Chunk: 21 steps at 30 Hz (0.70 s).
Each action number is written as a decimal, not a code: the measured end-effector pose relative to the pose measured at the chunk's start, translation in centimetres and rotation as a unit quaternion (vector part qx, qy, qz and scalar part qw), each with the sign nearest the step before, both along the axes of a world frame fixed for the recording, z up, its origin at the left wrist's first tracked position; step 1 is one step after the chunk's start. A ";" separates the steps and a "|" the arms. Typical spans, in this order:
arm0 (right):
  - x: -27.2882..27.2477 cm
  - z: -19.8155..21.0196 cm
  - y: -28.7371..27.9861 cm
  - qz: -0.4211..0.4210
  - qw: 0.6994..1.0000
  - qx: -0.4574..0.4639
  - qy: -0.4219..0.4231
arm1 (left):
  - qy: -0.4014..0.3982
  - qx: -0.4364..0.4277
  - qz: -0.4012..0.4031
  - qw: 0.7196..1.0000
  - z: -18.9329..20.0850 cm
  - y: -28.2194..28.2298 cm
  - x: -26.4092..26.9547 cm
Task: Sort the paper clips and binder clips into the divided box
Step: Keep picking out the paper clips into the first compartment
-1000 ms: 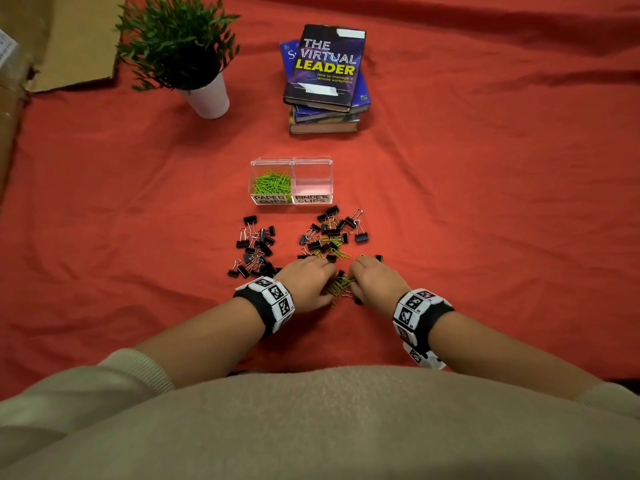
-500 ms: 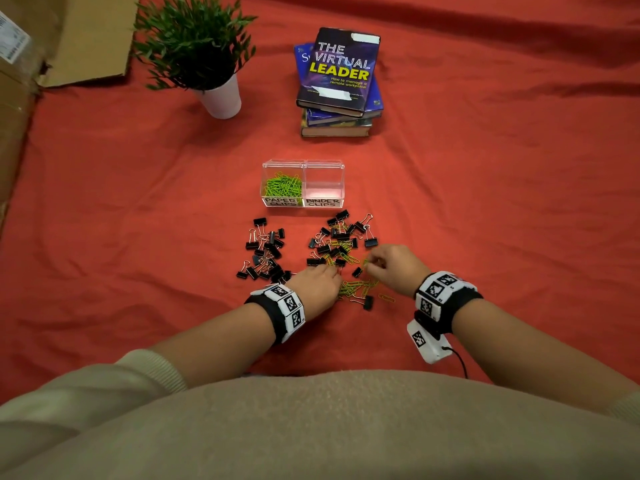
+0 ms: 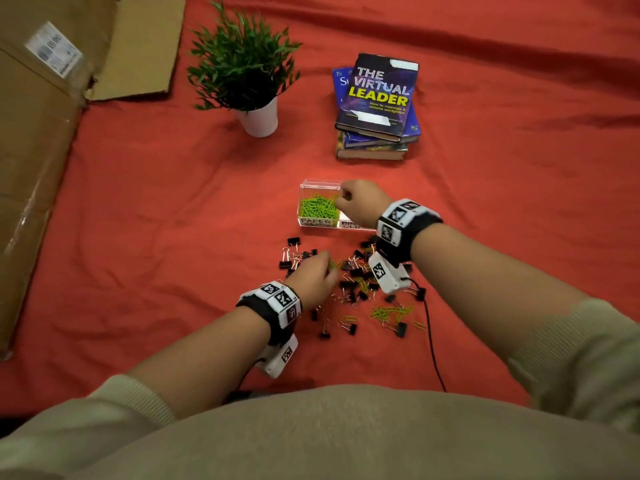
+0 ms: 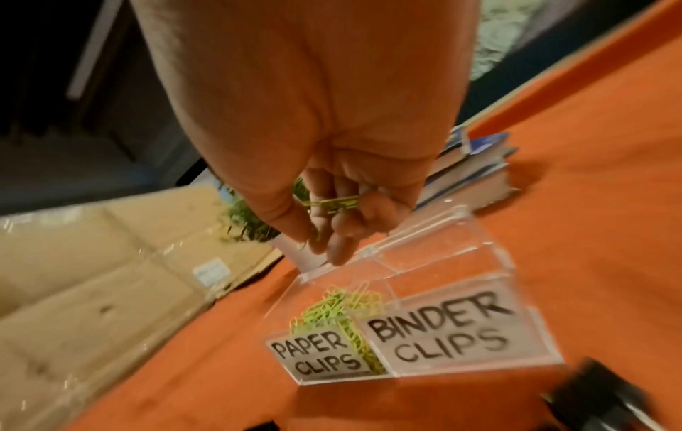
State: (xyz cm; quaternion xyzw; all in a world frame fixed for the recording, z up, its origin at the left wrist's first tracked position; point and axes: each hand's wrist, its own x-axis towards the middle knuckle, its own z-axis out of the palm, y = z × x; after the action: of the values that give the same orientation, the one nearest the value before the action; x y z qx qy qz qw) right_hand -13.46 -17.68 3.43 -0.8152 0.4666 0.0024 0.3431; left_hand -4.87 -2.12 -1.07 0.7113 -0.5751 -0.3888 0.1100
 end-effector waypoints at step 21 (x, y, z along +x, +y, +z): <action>-9.4 -1.4 4.9 -0.101 0.993 0.065 -0.010 | -0.187 -0.033 -0.107 0.976 1.5 -13.0 6.5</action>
State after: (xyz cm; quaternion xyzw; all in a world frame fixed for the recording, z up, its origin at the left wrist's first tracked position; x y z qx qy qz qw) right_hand -22.87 -12.75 2.03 -0.7399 0.5419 -0.0104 0.3985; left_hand 1.63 -15.12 0.44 0.7019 -0.6708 -0.2389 -0.0180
